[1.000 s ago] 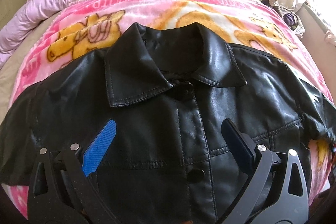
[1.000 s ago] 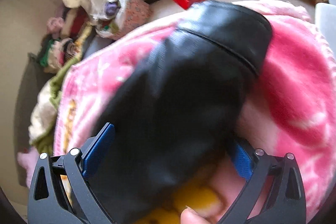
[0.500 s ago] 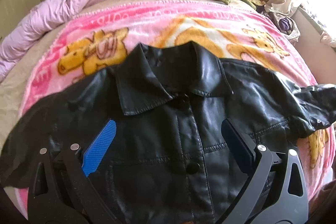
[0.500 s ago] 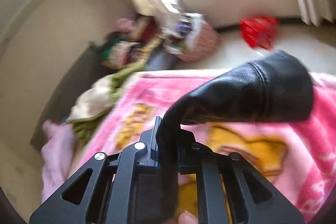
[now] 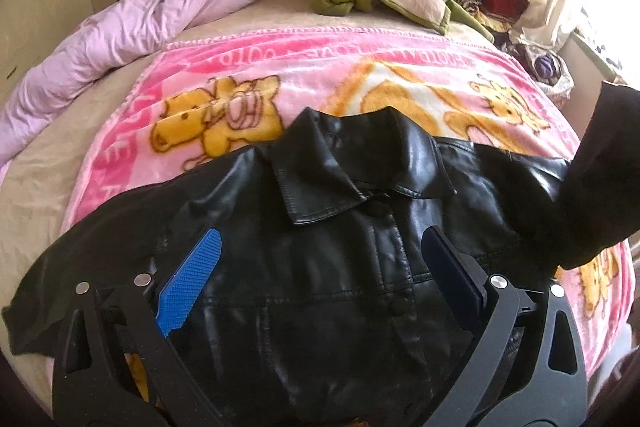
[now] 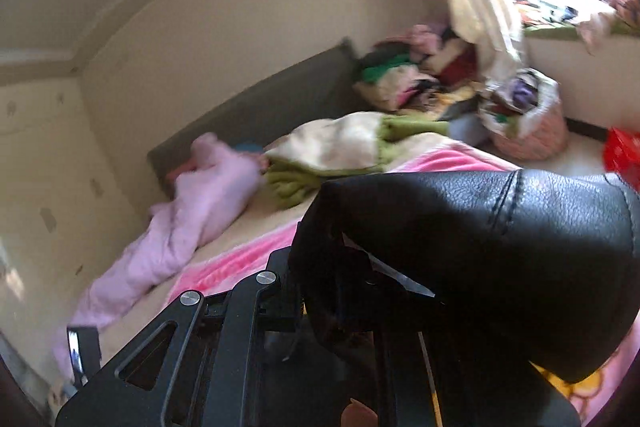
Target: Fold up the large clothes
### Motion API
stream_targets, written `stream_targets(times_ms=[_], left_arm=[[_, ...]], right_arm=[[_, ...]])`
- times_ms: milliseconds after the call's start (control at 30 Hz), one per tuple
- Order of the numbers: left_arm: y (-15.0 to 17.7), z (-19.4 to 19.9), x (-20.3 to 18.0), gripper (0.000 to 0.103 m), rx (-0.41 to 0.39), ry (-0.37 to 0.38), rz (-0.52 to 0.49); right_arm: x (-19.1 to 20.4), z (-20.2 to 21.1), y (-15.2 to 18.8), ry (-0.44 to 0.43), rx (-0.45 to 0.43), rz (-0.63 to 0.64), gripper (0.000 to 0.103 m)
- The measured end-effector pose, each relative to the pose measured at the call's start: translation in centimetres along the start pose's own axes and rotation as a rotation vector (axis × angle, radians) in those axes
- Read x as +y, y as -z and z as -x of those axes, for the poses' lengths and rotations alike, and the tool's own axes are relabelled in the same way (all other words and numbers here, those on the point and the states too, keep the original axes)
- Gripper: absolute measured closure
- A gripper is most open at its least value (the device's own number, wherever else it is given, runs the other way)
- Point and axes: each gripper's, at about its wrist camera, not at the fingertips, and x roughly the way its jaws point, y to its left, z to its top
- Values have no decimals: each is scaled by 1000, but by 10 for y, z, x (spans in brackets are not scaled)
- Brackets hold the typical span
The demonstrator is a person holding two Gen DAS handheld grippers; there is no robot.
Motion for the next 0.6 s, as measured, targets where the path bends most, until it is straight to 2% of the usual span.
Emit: stream_targets(times_ms=[233,300,433,600], left_arm=[[3,13,40,9,-15,42,92],[4,15,54,9,-12,75,138],[12,23,91,9,-37,192,258],[18,28,118,9,-52,259,328]], right_arm=[[66,-24,21,-112,66,161,93],[82,-27,32,-131,82,208,92],[115,-43,61,-172,144,308,92],[148,-65,105,-210,234,394,92]])
